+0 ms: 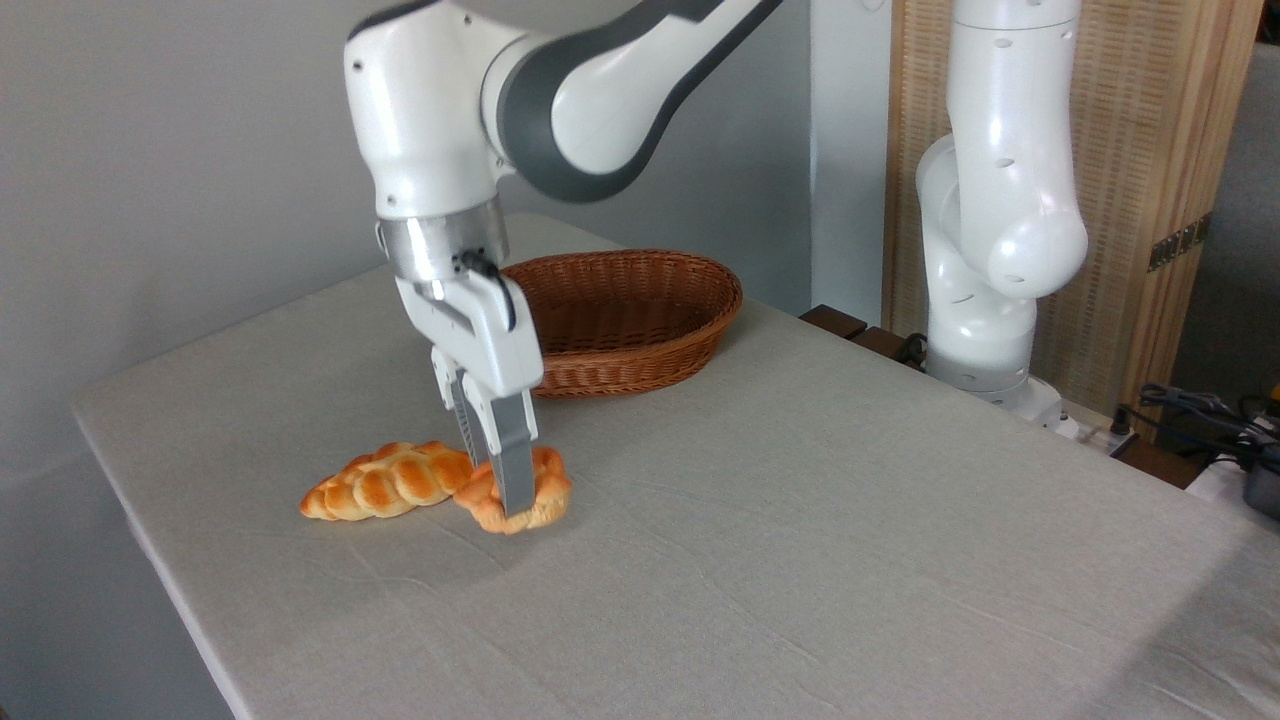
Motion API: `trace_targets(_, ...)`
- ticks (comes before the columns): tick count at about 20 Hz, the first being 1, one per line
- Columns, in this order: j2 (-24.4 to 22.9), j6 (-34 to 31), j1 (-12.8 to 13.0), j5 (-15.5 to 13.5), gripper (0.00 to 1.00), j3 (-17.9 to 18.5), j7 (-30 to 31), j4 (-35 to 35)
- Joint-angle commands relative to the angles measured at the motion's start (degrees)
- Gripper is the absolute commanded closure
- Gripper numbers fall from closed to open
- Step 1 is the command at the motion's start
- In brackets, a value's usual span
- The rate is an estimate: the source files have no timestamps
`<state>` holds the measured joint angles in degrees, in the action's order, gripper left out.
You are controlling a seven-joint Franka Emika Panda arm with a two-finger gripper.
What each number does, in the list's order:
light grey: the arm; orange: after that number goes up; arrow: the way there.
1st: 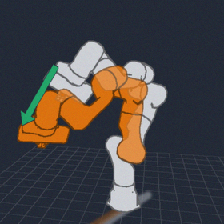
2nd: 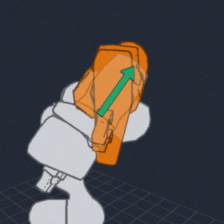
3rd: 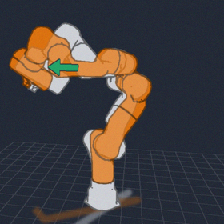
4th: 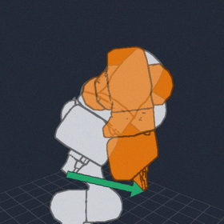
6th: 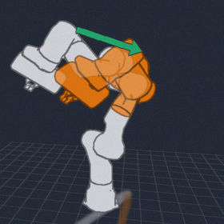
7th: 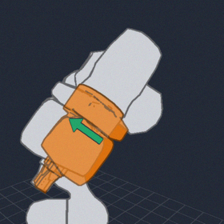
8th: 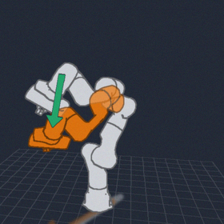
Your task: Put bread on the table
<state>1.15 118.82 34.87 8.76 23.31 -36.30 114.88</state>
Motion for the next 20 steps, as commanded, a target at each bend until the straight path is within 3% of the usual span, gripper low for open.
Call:
trace_targets(1,2.3,1.4,0.4,2.0,0.0,0.5,-0.5,-0.6)
trace_targets(14,1.7,0.6,0.6,1.8,0.0,0.1,0.2,-2.4)
trace_targets(17,0.3,-4.5,0.5,0.0,0.0,0.1,0.5,-5.9)
trace_targets(19,0.3,-9.2,-0.1,-3.4,0.0,0.0,0.5,-10.3)
trace_targets(20,0.3,-11.6,-1.8,-5.7,0.0,-0.4,0.5,-12.2)
